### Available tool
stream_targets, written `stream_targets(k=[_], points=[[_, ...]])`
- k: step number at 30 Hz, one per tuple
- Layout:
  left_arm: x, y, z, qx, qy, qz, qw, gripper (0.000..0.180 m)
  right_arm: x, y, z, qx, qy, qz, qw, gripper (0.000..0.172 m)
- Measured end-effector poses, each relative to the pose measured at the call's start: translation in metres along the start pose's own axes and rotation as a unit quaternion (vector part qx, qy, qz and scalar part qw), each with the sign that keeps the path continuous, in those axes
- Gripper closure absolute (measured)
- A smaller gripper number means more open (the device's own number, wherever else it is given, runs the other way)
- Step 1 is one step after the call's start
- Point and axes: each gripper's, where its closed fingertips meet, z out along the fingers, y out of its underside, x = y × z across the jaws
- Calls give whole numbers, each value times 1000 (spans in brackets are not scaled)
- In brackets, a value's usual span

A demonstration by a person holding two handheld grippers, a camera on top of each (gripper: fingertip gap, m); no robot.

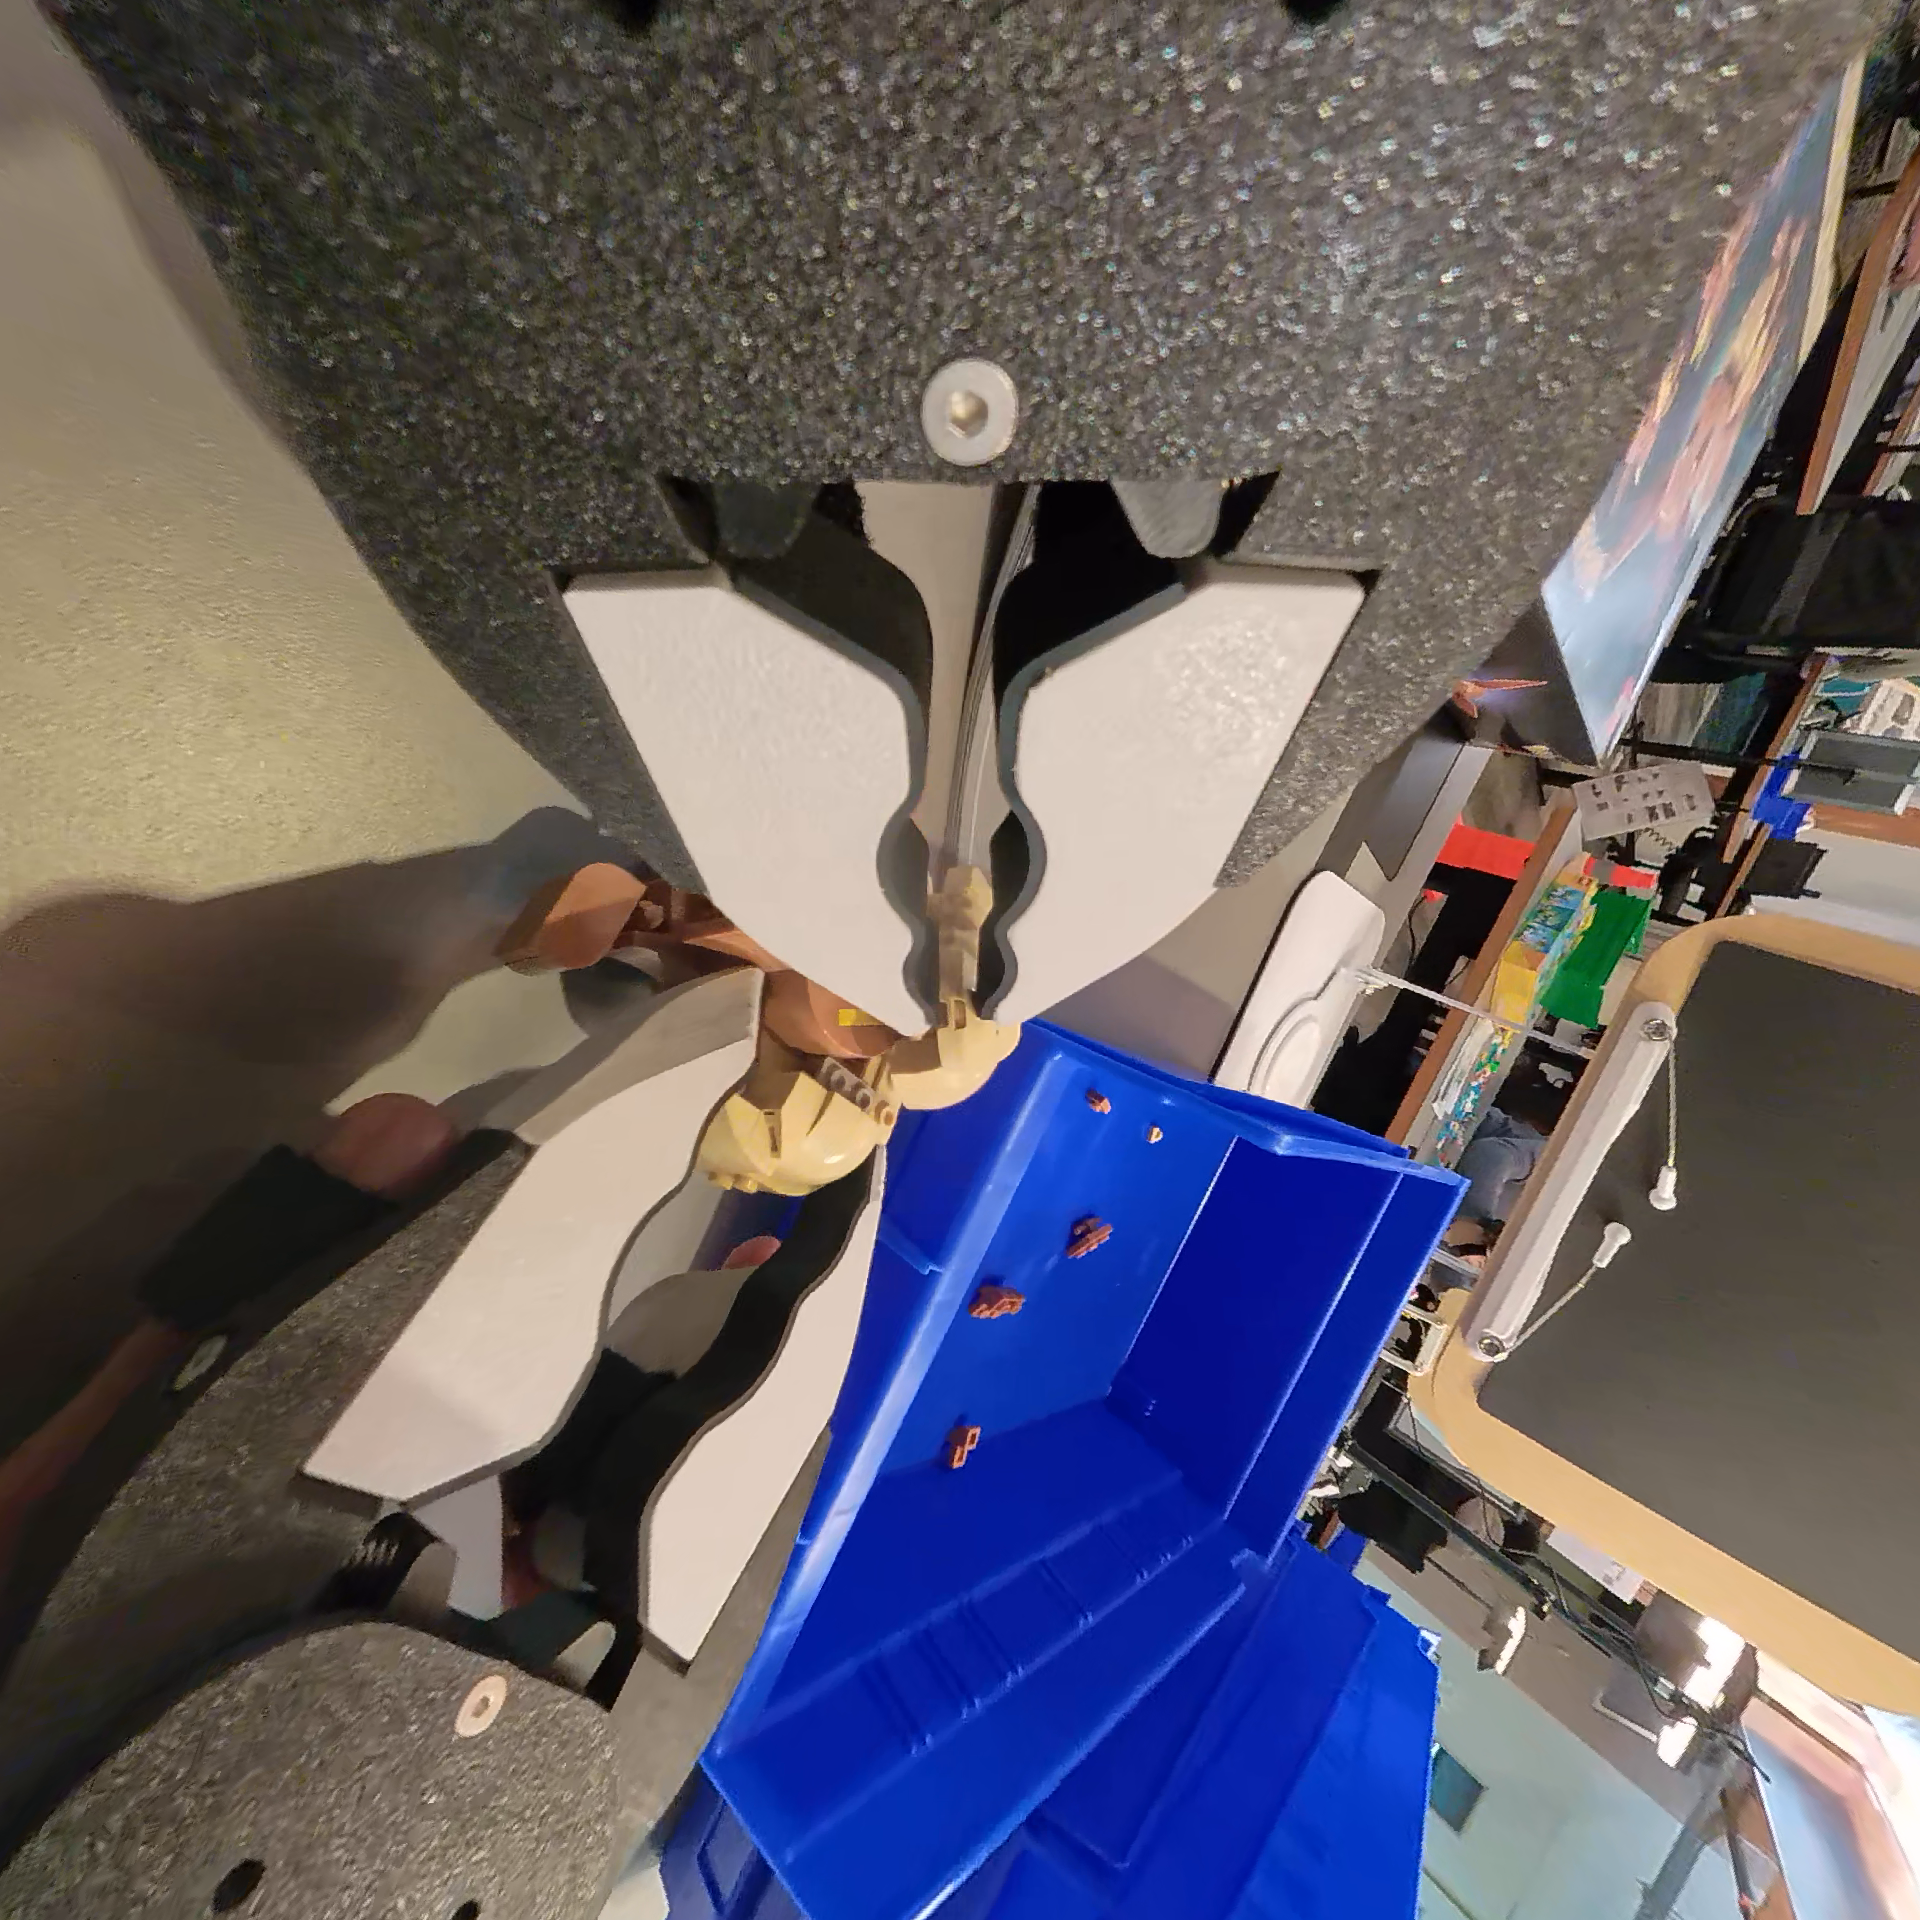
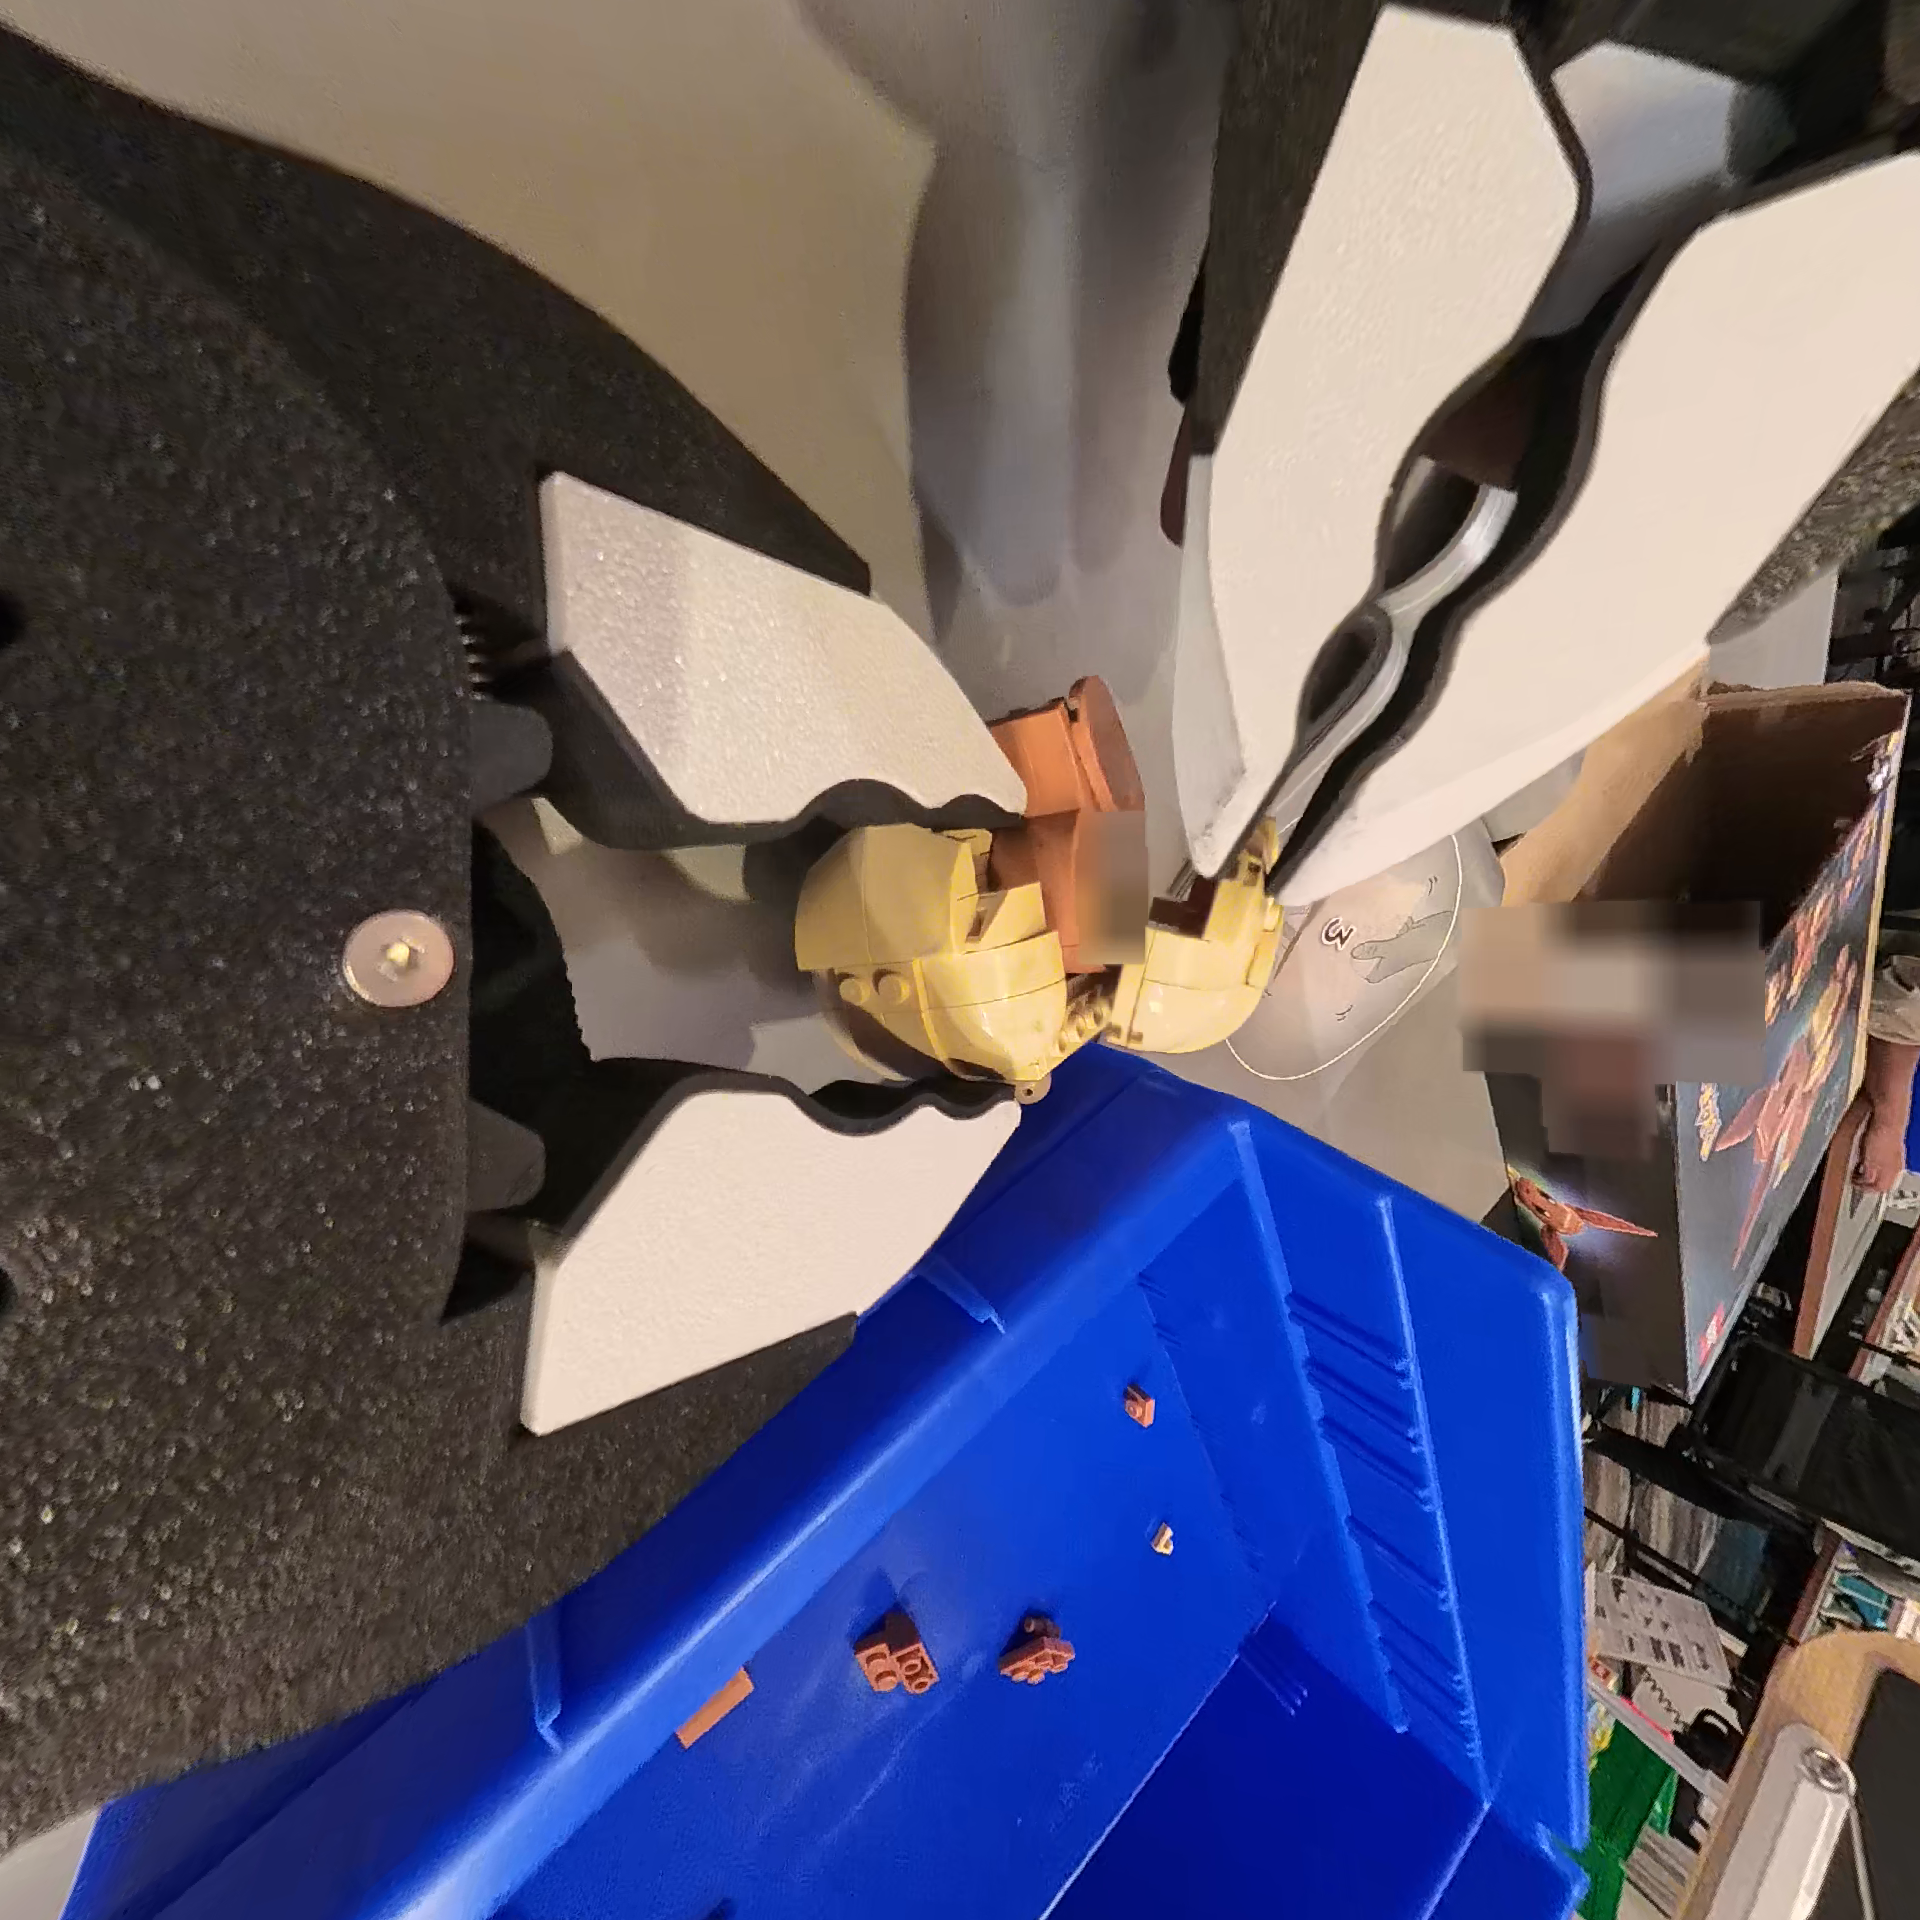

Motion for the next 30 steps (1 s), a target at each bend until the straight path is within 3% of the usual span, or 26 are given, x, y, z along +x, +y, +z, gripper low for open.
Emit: stream_targets(k=[7,21,25,30], points=[[-9,-2,-3,18,-8,-24,1000,175,-2,0,-2,2,-19,-16,1000,122],[-26,-13,-14,87,30,-155,984,176,3,-15,-12,39,-30,-20,999,121],[-32,-21,-20,133,61,-225,963,177,-1,-26,-18,74,-55,-1,996,122],[-29,-32,-26,189,139,-313,920,177,-11,-42,-29,125,-118,35,985,121]])
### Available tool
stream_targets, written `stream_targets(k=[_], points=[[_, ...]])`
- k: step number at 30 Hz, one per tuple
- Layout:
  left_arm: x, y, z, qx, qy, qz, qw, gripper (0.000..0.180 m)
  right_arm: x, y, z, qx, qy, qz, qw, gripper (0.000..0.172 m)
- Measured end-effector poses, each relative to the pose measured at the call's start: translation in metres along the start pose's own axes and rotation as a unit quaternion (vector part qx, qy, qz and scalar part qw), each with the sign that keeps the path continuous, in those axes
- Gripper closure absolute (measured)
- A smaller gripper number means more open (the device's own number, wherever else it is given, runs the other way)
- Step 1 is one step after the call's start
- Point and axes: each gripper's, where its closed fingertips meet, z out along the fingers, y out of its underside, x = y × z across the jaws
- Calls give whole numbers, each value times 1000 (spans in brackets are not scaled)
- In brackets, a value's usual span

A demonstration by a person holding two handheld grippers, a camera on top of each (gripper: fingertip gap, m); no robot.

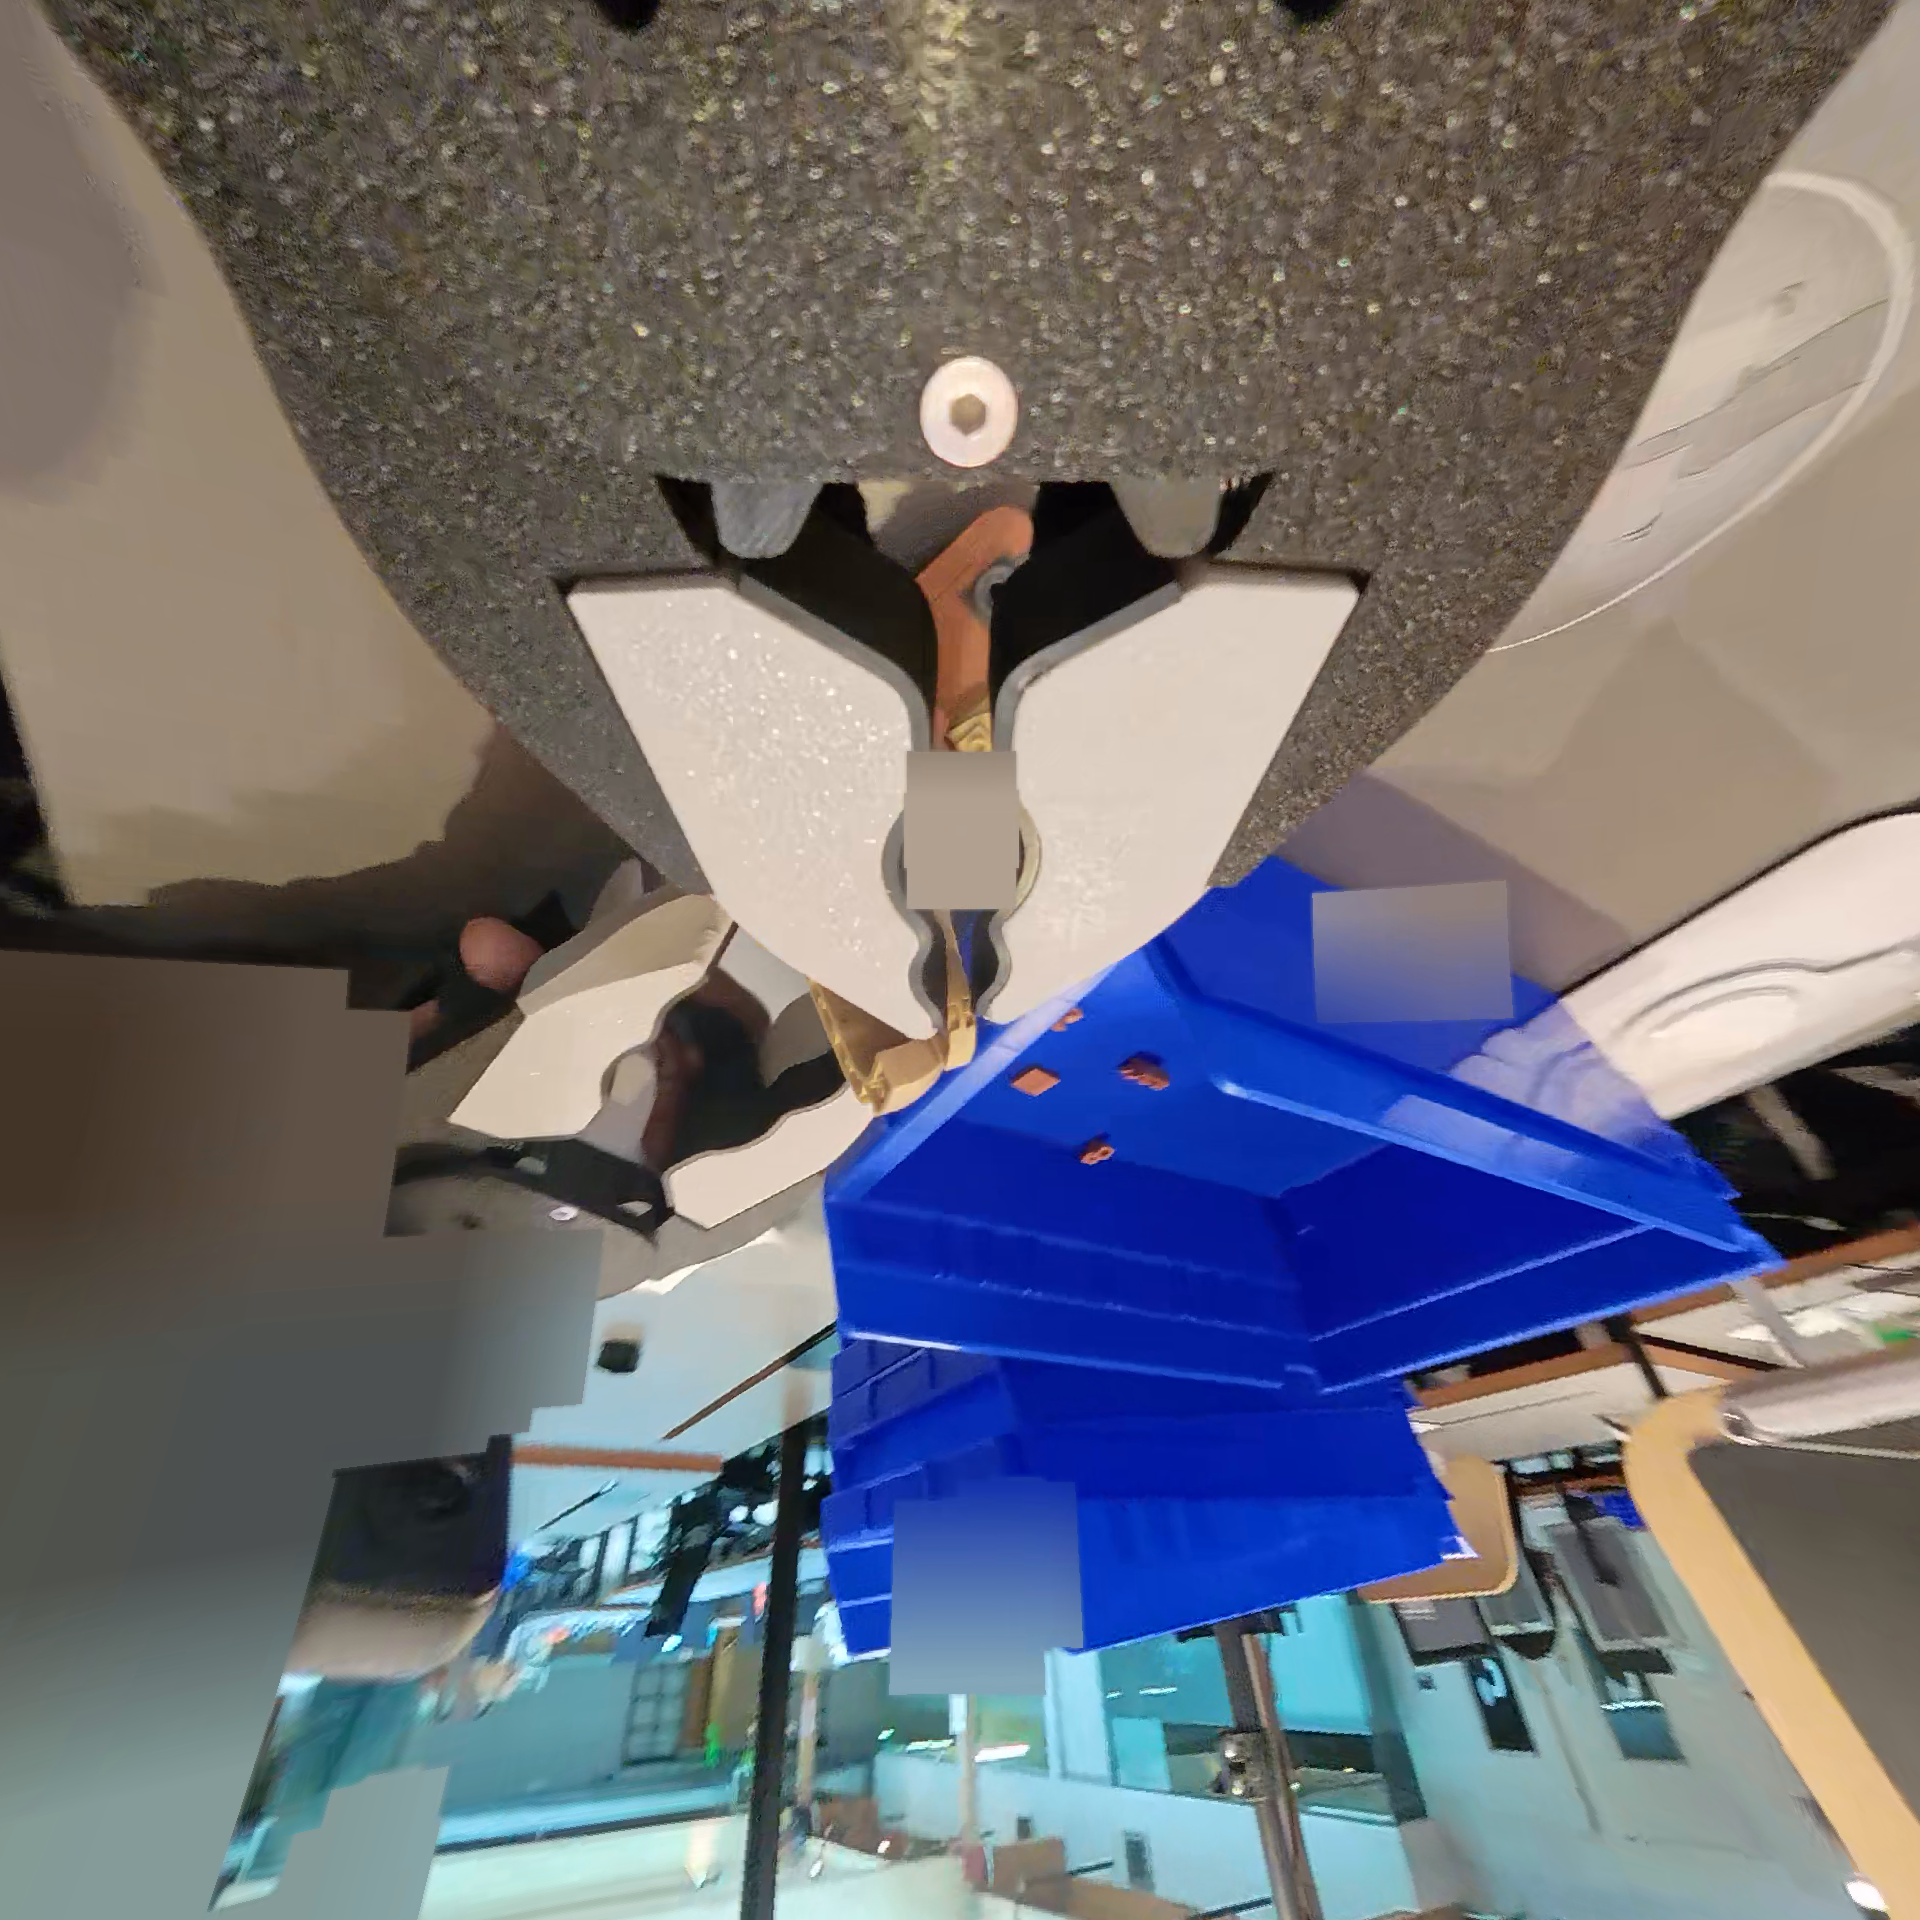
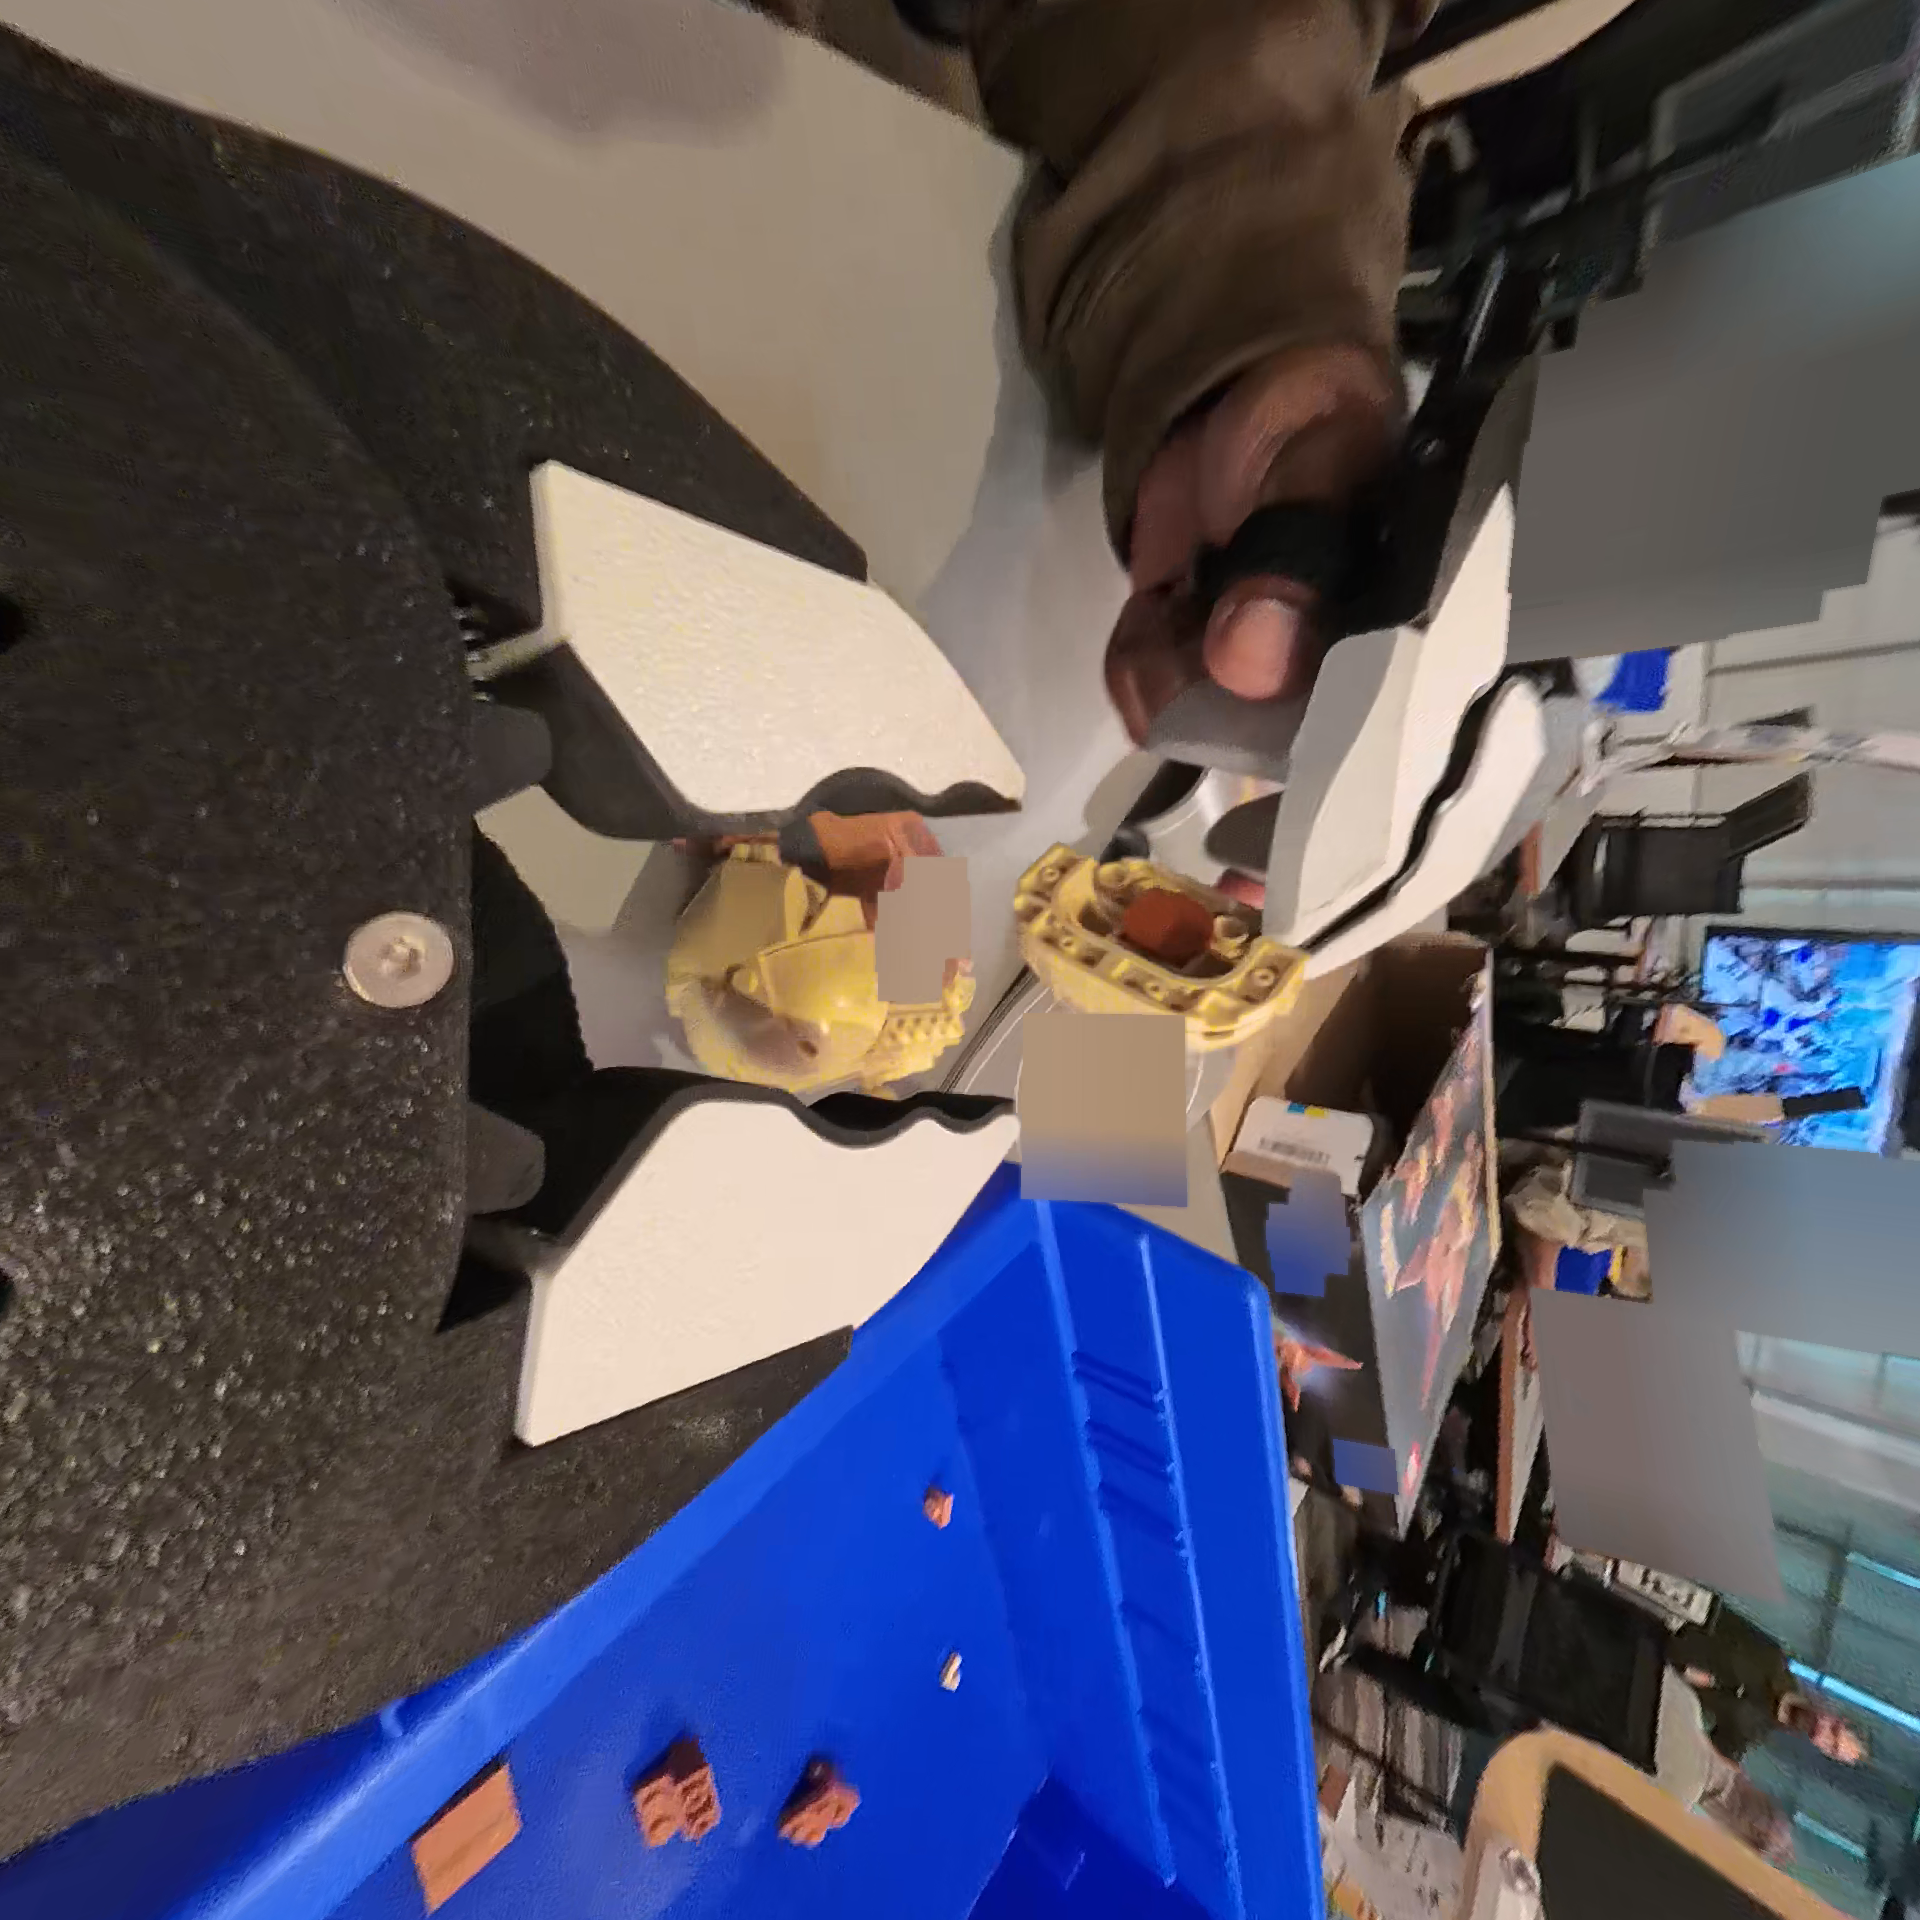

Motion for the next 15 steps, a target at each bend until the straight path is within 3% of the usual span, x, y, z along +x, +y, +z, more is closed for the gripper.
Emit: stream_targets(k=[5,15], points=[[13,-3,2,24,50,-31,998,177,-8,-7,-4,25,-43,26,998,121],[31,-8,3,45,81,37,995,176,-18,-11,-8,47,-63,-11,997,144]])
